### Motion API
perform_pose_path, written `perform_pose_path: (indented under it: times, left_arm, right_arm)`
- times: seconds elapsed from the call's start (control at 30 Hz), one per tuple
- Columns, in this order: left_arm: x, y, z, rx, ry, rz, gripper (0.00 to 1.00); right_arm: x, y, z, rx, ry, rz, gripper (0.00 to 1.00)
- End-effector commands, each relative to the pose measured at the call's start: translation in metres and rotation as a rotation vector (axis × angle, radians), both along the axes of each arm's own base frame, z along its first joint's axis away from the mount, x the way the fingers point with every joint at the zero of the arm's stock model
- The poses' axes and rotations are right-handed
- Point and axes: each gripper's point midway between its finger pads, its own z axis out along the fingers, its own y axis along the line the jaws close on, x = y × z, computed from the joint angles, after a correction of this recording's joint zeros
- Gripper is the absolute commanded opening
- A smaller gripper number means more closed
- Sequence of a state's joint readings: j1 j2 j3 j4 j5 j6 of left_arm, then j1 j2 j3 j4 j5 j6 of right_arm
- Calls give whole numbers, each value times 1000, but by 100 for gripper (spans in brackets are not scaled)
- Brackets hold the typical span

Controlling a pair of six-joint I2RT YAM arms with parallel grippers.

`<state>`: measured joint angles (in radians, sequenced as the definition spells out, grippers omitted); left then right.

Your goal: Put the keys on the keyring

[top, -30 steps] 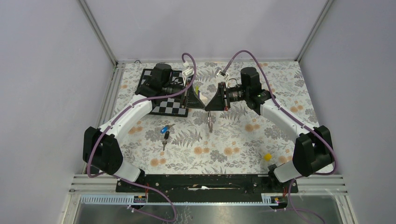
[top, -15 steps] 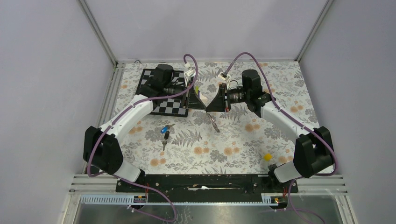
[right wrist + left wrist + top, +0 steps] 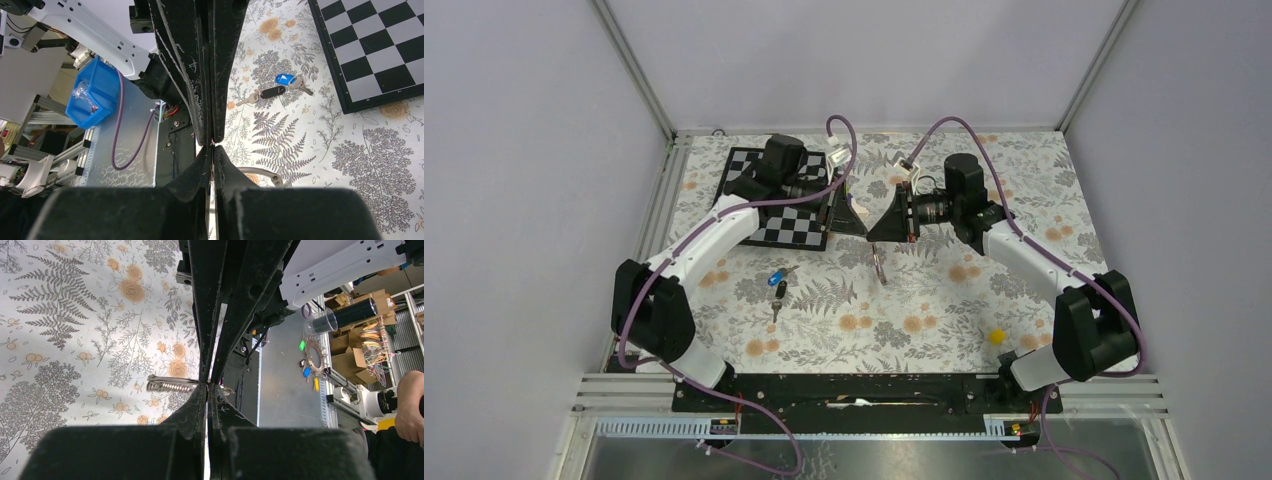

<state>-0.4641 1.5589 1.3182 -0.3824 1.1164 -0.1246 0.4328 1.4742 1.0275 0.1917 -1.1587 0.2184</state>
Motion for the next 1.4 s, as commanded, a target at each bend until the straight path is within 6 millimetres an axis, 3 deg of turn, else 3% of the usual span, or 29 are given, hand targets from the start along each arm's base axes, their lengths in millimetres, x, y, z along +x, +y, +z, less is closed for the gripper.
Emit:
perform_pose_path:
  times: [0.0,0.13,0.23,0.3,0.5,0.83,1.13,1.27,1.37]
  left_arm:
    - [17,-10,18,-25,-143,6,0]
    - [11,-8,21,-31,-160,-20,1]
    - [5,-5,22,-37,-172,-38,15]
    - [3,-4,21,-40,-191,-48,17]
    - [0,-4,17,-41,-161,-58,7]
    - [-5,-2,15,-40,-153,-60,15]
    - [-6,0,12,-34,-149,-54,14]
    - [-5,2,11,-31,-149,-46,22]
    - [-2,6,12,-34,-166,-30,34]
  right_arm:
    - [-18,3,18,44,-49,63,0]
    - [-16,2,15,33,-57,48,0]
    - [-15,1,15,33,-57,41,0]
    - [-14,1,15,35,-54,38,0]
    - [-11,0,17,42,-53,30,0]
    - [-7,-2,18,45,-46,13,0]
    - [-6,-3,18,45,-47,6,0]
    - [-4,-5,19,48,-51,-2,0]
    - [-3,-6,19,53,-47,-10,0]
